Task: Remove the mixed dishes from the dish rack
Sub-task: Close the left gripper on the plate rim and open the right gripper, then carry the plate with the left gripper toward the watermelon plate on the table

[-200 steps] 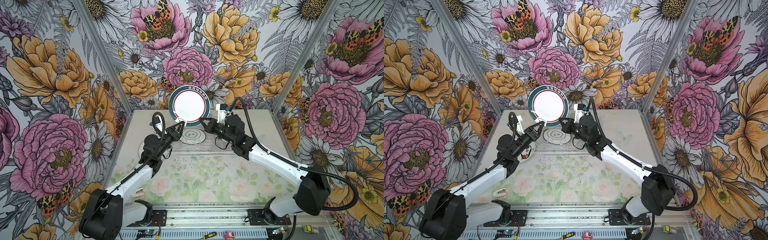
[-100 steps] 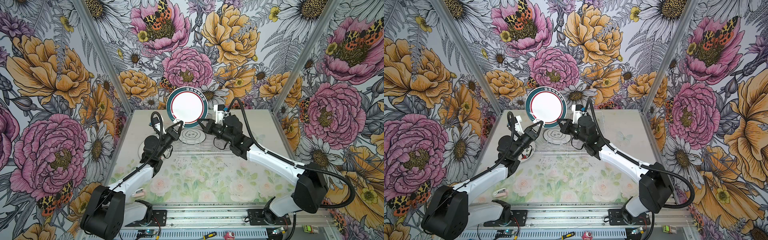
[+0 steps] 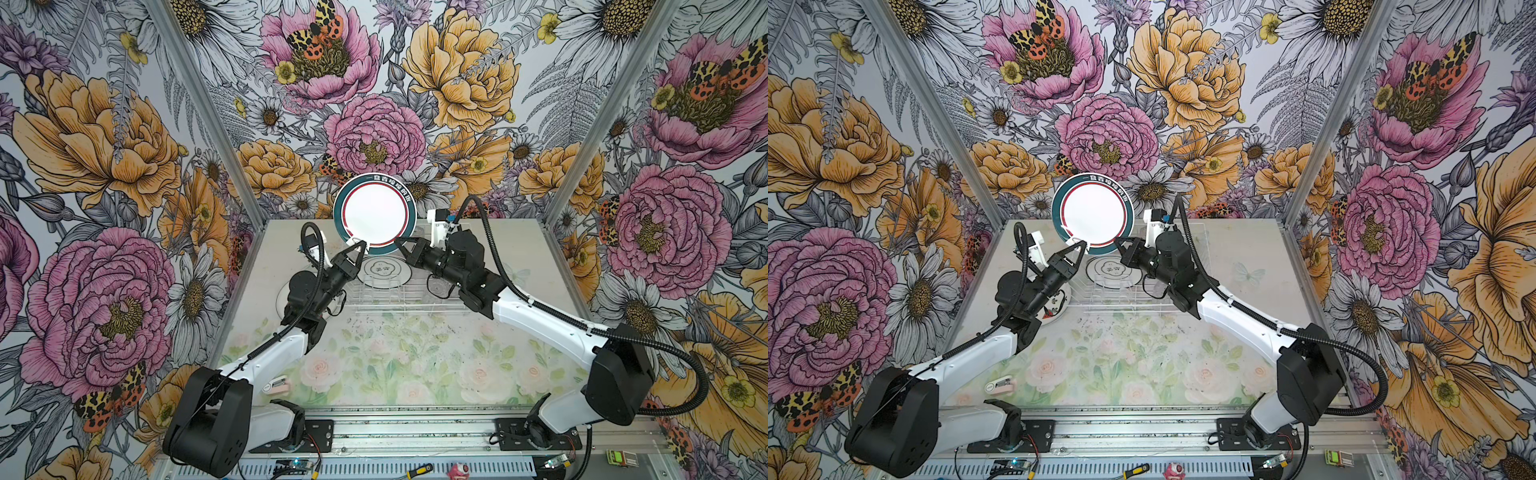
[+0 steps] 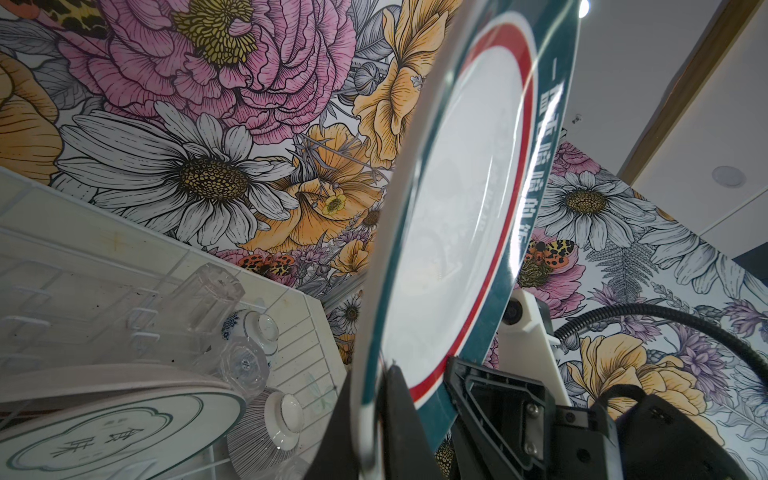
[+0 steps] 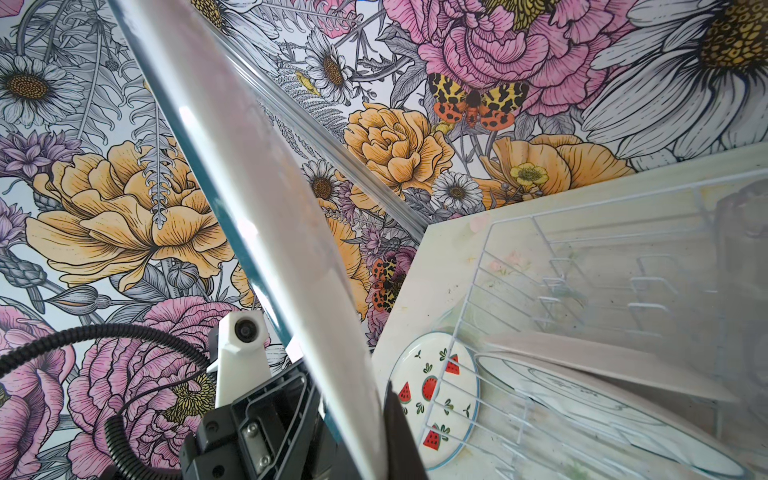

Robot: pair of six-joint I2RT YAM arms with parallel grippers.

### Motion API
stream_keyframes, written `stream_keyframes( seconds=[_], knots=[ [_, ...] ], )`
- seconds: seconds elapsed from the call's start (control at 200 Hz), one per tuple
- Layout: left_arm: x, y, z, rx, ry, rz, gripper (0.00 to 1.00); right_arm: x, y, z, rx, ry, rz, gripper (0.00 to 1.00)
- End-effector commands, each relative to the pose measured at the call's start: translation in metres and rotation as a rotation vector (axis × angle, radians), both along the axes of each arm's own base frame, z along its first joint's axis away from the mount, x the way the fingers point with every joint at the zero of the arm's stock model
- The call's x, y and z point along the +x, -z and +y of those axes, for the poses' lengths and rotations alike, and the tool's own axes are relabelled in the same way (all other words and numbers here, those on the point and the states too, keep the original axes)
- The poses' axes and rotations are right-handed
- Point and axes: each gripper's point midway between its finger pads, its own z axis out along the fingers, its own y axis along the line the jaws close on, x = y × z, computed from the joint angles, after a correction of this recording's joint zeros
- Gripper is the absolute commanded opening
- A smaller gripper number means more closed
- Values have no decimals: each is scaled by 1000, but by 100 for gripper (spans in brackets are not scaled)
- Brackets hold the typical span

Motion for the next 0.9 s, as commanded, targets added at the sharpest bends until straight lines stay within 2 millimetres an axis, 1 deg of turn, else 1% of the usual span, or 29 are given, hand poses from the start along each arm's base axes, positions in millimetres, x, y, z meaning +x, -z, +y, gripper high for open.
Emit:
stream_keyframes(
  seconds=[0.0,0.12,0.27,0.35,0.42,0.47,0.5,0.55,0.57,0.631,0.681,0.736,0.896],
  knots=[
    [1,10,-3,94,-15,-15,0,-5,-26,7,24,-20,-87,12],
    [-1,8,-1,95,-22,-20,0,-5,-24,5,24,-13,-95,25],
    [-3,6,1,96,-29,-26,0,-5,-23,4,25,-10,-100,35],
    [-3,6,3,94,-37,-25,0,-5,-23,4,27,-8,-105,47],
    [-3,6,3,92,-39,-24,0,-6,-22,3,28,-7,-111,54],
    [-4,5,4,92,-41,-25,0,-6,-22,2,26,-6,-113,61],
    [-3,6,4,91,-43,-22,0,-6,-22,2,23,-3,-117,65],
    [-2,7,6,94,-51,-16,0,-5,-22,0,20,7,-117,68],
    [0,8,8,94,-55,-10,0,-5,-21,-1,19,13,-116,70],
    [6,12,18,89,-76,22,0,-5,-21,-4,16,27,-120,79],
    [11,15,32,77,-114,42,0,-4,-19,-5,10,37,-123,88],
    [11,14,46,70,-162,42,0,-3,-18,-4,3,40,-127,99],
    [10,17,78,73,-263,72,0,1,-13,-1,-19,40,-125,99]
  ],
)
